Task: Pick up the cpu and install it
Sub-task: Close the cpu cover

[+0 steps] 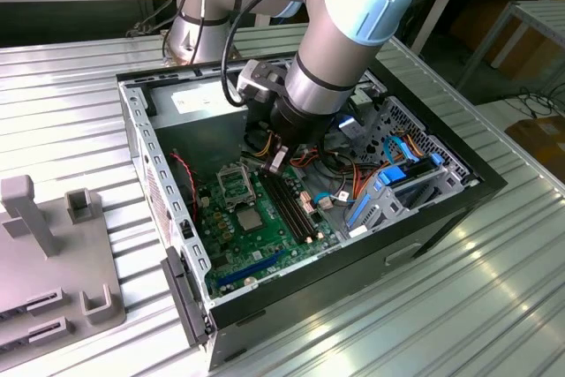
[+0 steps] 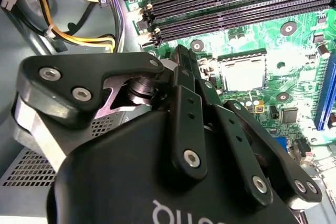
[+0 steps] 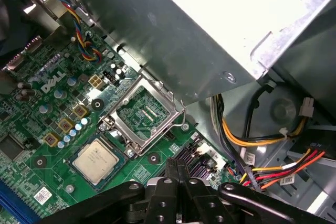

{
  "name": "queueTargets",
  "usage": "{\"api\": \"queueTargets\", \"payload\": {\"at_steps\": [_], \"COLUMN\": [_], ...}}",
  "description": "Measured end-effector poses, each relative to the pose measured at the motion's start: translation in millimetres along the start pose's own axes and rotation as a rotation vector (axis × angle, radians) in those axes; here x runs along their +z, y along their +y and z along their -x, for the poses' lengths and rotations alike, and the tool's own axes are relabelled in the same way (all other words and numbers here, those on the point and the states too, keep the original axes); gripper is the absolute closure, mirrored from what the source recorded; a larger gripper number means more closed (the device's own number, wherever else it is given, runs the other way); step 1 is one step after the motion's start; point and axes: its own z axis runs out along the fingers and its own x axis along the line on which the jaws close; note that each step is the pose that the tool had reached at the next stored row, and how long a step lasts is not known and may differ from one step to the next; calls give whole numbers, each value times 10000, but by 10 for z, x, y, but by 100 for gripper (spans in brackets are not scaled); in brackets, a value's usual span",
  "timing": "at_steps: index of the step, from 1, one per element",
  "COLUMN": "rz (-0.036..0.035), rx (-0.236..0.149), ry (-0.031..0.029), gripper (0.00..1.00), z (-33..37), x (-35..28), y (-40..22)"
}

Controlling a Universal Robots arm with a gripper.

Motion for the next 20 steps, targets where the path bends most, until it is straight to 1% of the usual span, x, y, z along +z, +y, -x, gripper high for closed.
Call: {"api": "queueTargets", "payload": {"at_steps": [9,10,12,13,15,16,18,20], "rz": [4,16,64,164,279,413,492,541], "rx": [-7,-17,-55,-103,-135,-156,-162,-168], "ry": [-2,-12,-55,-144,-253,-384,-462,-509], "gripper": [89,89,89,89,89,89,89,89], "z": [0,0,3,8,11,13,11,8], "x": [1,1,3,6,12,20,39,54], "y": [0,0,3,7,10,11,11,10]}}
